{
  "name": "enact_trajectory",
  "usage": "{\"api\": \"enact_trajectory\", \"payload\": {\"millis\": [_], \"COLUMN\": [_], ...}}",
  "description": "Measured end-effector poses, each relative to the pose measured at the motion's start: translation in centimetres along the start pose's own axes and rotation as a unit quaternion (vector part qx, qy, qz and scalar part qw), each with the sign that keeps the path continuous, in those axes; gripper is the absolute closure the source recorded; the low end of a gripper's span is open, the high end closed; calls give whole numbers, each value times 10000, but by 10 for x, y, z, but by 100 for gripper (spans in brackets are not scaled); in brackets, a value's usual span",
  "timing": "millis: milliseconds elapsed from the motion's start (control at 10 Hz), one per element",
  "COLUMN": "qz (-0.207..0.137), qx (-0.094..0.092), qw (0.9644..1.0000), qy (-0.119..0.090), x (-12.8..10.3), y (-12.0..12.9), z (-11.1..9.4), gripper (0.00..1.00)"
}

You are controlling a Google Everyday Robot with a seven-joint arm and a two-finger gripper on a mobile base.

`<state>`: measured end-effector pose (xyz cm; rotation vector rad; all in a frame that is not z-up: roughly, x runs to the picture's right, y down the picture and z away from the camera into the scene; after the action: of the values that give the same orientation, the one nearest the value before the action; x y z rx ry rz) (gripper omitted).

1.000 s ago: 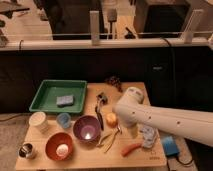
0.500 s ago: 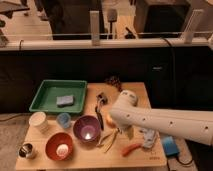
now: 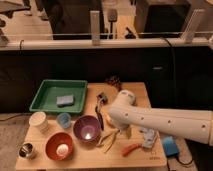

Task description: Place fork in table surface

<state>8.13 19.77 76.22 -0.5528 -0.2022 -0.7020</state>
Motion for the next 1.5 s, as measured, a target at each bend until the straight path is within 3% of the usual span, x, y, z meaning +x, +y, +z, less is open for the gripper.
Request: {"api": "enact_trajectory", "payload": {"millis": [200, 400, 1000, 1500], "qz": [286, 366, 563, 644], "qx": [240, 427, 524, 391], "qw": [9992, 9979, 9964, 9958], "qy": [-151, -319, -364, -522], "x": [30, 46, 65, 71], "y": [-9, -28, -52, -57], "z": [0, 5, 48, 79], "gripper": [20, 20, 20, 20]}}
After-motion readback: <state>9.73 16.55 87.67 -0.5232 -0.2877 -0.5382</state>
